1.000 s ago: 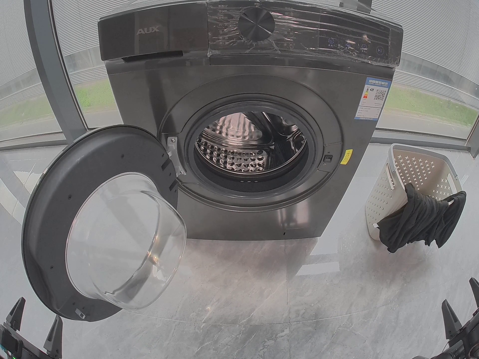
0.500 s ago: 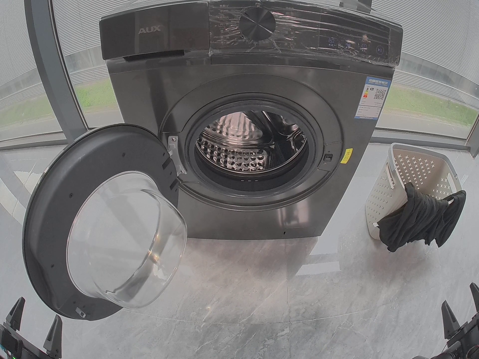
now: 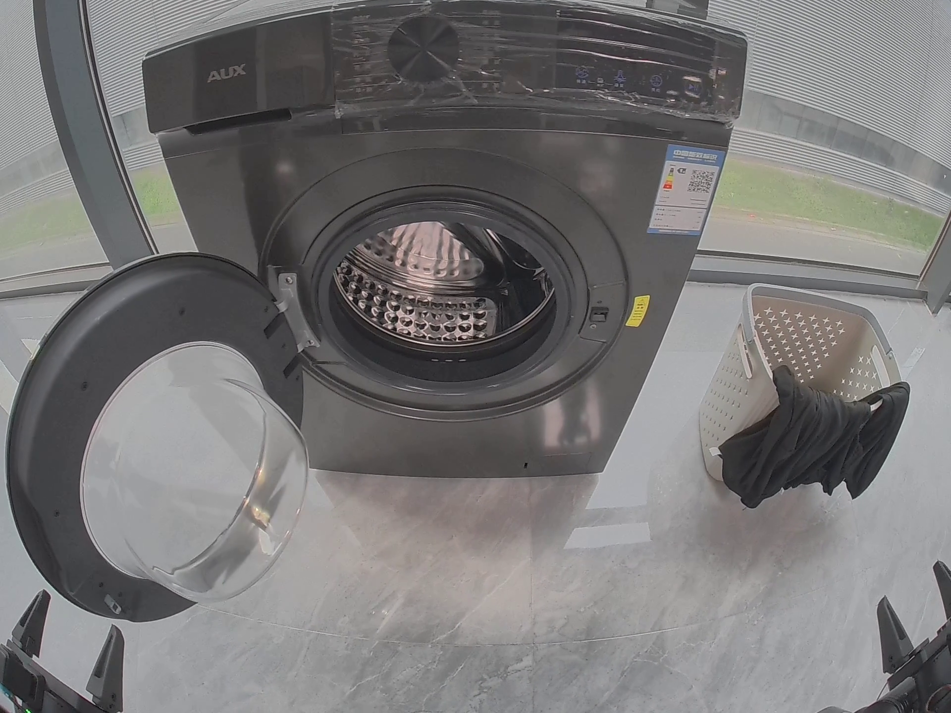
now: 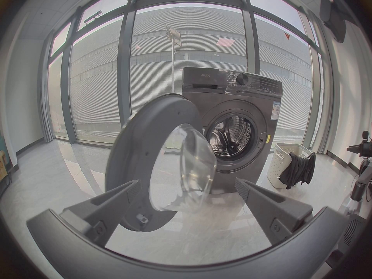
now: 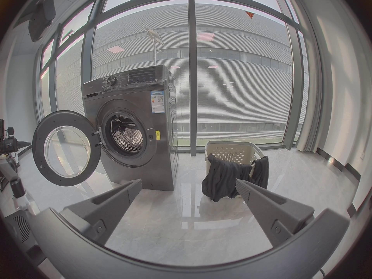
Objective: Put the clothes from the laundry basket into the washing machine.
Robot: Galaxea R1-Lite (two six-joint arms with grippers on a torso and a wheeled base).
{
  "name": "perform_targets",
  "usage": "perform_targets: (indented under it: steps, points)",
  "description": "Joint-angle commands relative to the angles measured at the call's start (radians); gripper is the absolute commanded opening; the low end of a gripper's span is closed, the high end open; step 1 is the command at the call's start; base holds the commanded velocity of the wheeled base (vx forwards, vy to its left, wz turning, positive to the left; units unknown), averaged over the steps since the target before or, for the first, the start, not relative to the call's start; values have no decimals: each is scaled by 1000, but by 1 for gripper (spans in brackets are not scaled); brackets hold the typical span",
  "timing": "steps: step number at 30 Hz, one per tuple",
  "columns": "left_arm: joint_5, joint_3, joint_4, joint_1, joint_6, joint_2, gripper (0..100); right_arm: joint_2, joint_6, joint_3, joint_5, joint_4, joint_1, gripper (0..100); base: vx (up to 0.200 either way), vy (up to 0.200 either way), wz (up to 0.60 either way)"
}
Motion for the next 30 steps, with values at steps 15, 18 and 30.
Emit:
perform_targets:
  steps: [15,18,30]
  points:
    - [0,15,0,0,-2,-13,100,-11,0,10,1,1,0,100,80,-40,0]
    - [0,15,0,0,-3,-13,100,-11,0,10,1,1,0,100,0,0,0]
    - [0,15,0,0,-3,-13,100,-11,0,10,2,1,0,100,0,-100,0]
